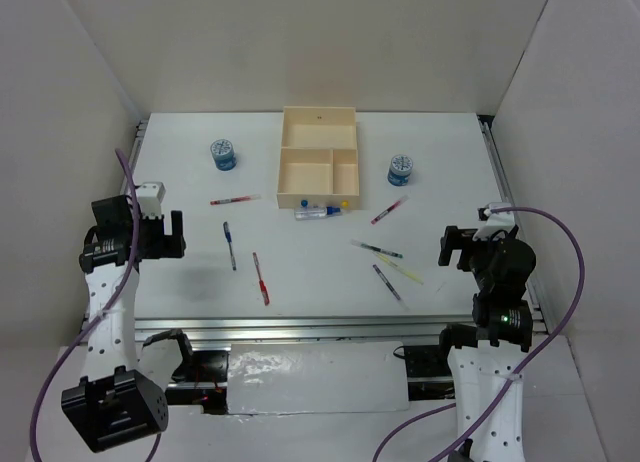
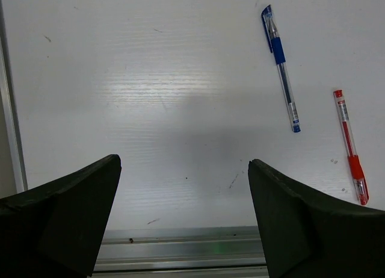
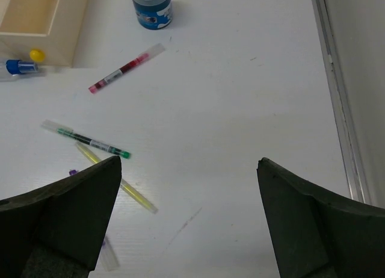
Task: Sort the stationery into containers
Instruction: Pick up the pen from the center of the board, then place the pen in the storage box, then pick up the pen from the center of the board.
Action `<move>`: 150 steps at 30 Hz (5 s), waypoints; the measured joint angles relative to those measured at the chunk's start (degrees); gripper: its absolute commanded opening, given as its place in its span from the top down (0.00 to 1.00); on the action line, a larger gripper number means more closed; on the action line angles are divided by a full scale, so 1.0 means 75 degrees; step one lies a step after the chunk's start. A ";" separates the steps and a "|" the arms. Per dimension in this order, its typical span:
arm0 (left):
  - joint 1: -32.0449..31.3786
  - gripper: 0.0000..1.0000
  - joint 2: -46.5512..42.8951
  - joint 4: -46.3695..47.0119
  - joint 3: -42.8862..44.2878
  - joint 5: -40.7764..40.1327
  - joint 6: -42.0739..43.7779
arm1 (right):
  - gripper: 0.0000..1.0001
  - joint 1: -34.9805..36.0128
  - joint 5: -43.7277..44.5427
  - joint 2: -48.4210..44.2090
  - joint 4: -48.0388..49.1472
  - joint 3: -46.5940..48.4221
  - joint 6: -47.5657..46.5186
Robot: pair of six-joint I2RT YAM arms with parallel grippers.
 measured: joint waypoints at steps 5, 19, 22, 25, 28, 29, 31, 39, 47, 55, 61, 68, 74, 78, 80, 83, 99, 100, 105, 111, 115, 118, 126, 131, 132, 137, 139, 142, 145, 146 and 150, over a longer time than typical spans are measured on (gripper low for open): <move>0.0000 0.01 0.0047 -0.0178 0.0087 0.0289 0.0172 | 0.00 0.0000 -0.0096 0.0000 -0.0006 0.0000 -0.0055; -0.0052 0.23 0.3791 -0.0863 0.3136 0.2025 0.2361 | 0.00 -0.0009 -0.0315 0.0006 -0.0137 0.0000 -0.0321; -0.0166 0.29 0.4511 -0.0903 0.3809 0.2273 0.3022 | 0.00 -0.0026 -0.0338 0.0017 -0.0154 0.0000 -0.0370; -0.0332 0.41 0.5304 -0.1072 0.4543 0.2538 0.3628 | 0.00 -0.0032 -0.0370 0.0050 -0.0181 0.0000 -0.0399; -0.0542 0.47 0.6251 -0.1396 0.5429 0.2704 0.4243 | 0.00 -0.0047 -0.0391 0.0146 -0.0195 0.0000 -0.0423; -0.0629 0.47 0.6595 -0.1507 0.5764 0.2734 0.4453 | 0.00 -0.0055 -0.0399 0.0187 -0.0204 0.0000 -0.0425; -0.0828 0.48 0.7169 -0.1655 0.6266 0.2766 0.4838 | 0.00 -0.0096 -0.0423 0.0251 -0.0224 0.0000 -0.0434; -0.1862 0.49 0.8116 -0.1489 0.6449 0.2445 0.5657 | 0.00 -0.0300 -0.0498 0.0356 -0.0274 0.0012 -0.0568; -0.2448 0.48 0.9119 -0.1113 0.6712 0.2057 0.5861 | 0.00 -0.0353 -0.0542 0.0490 -0.0297 0.0044 -0.0635; -0.2553 0.54 0.9637 -0.1052 0.6907 0.1655 0.6239 | 0.00 -0.0425 -0.0624 0.0548 -0.0312 0.0044 -0.0714; -0.2827 0.74 0.9871 -0.0950 0.7020 0.1448 0.6481 | 0.00 -0.0428 -0.0641 0.0560 -0.0329 0.0047 -0.0737; -0.2981 0.98 0.9885 -0.0935 0.7053 0.1177 0.6621 | 0.00 -0.0431 -0.0644 0.0560 -0.0344 0.0047 -0.0740; -0.2987 1.00 0.9868 -0.0935 0.7128 0.0994 0.6563 | 0.00 -0.0431 -0.0644 0.0557 -0.0344 0.0047 -0.0740; -0.2981 1.00 0.9894 -0.1376 0.8096 0.0761 0.6353 | 0.00 -0.0431 -0.0656 0.0513 -0.0344 0.0047 -0.0740; -0.2984 1.00 0.9862 -0.1341 0.8921 0.0746 0.6269 | 0.00 -0.0431 -0.0673 0.0481 -0.0344 0.0047 -0.0743; -0.3069 1.00 0.9460 -0.0609 0.9457 0.0580 0.6143 | 0.00 -0.0431 -0.0682 0.0463 -0.0347 0.0047 -0.0749; -0.5042 1.00 1.0040 0.2702 1.0034 -0.0277 0.5202 | 0.00 -0.0431 -0.0679 0.0472 -0.0347 0.0047 -0.0764; -0.5077 1.00 1.0188 0.2838 1.0034 -0.0289 0.5214 | 0.00 -0.0431 -0.0679 0.0475 -0.0347 0.0047 -0.0764; -0.5187 1.00 1.0949 0.3509 1.0034 -0.0280 0.5380 | 0.00 -0.0431 -0.0676 0.0548 -0.0344 0.0050 -0.0764; -0.5240 1.00 1.1602 0.4083 1.0299 -0.0178 0.5435 | 0.00 -0.0434 -0.0667 0.0629 -0.0347 0.0052 -0.0764; -0.5269 0.95 1.1733 0.4363 1.0343 -0.0044 0.5441 | 0.00 -0.0452 -0.0647 0.0659 -0.0347 0.0061 -0.0764; -0.5292 0.86 1.1750 0.4505 1.0346 0.0070 0.5447 | 0.00 -0.0466 -0.0638 0.0673 -0.0344 0.0073 -0.0764; -0.5470 0.37 1.1785 0.4648 1.0349 0.0122 0.5444 | 0.00 -0.0481 -0.0638 0.0673 -0.0344 0.0087 -0.0764; -0.5549 0.34 1.1669 0.4590 1.0279 0.0093 0.5345 | 0.00 -0.0487 -0.0641 0.0662 -0.0347 0.0087 -0.0764; -0.5552 0.34 1.1497 0.4546 1.0101 0.0079 0.5196 | 0.00 -0.0484 -0.0644 0.0653 -0.0344 0.0087 -0.0764; -0.5412 0.33 0.9643 0.3628 0.8851 -0.0125 0.3867 | 0.00 -0.0487 -0.0647 0.0603 -0.0347 0.0087 -0.0766; -0.5222 0.25 0.8448 0.3232 0.8309 -0.0172 0.3206 | 0.00 -0.0487 -0.0653 0.0589 -0.0350 0.0087 -0.0764; -0.4718 0.01 0.6388 0.2885 0.7006 -0.0227 0.1810 | 0.00 -0.0490 -0.0662 0.0530 -0.0347 0.0087 -0.0764; -0.4095 0.01 0.4182 0.2576 0.5301 -0.0679 0.0192 | 0.00 -0.0498 -0.0676 0.0446 -0.0347 0.0087 -0.0764; -0.3975 0.01 0.3567 0.2527 0.4806 -0.0877 -0.0283 | 0.00 -0.0501 -0.0679 0.0423 -0.0347 0.0087 -0.0764; -0.4127 0.01 0.2008 0.2014 0.3305 -0.1387 -0.1670 | 0.00 -0.0498 -0.0679 0.0376 -0.0350 0.0087 -0.0764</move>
